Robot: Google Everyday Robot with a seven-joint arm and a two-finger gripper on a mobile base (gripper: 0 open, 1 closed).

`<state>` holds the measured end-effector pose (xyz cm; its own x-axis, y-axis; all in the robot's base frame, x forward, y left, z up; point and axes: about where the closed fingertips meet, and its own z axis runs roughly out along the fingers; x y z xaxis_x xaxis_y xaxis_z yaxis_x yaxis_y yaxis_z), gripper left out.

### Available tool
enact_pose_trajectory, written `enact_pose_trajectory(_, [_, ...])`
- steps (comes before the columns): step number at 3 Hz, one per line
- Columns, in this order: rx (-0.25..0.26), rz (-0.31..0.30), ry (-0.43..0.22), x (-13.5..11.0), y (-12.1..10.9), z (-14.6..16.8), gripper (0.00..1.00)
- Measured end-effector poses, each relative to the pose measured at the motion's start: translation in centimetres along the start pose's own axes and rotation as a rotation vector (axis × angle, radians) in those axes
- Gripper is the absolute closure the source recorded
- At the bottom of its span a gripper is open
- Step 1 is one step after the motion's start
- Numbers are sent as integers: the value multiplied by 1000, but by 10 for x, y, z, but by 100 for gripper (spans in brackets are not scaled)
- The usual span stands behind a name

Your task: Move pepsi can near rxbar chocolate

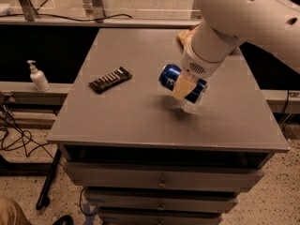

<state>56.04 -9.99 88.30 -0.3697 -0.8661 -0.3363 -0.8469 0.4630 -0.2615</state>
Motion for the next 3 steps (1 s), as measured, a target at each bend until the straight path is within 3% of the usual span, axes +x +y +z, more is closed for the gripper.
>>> enact_pose_trajectory(1, [42,-19,-60,-33,-13,-7,100])
enact_pose_trajectory(2, [50,-4,-191,-62,-33,-5,100])
enact_pose_trajectory(3, [11,45,-389,-90,-52,11,100])
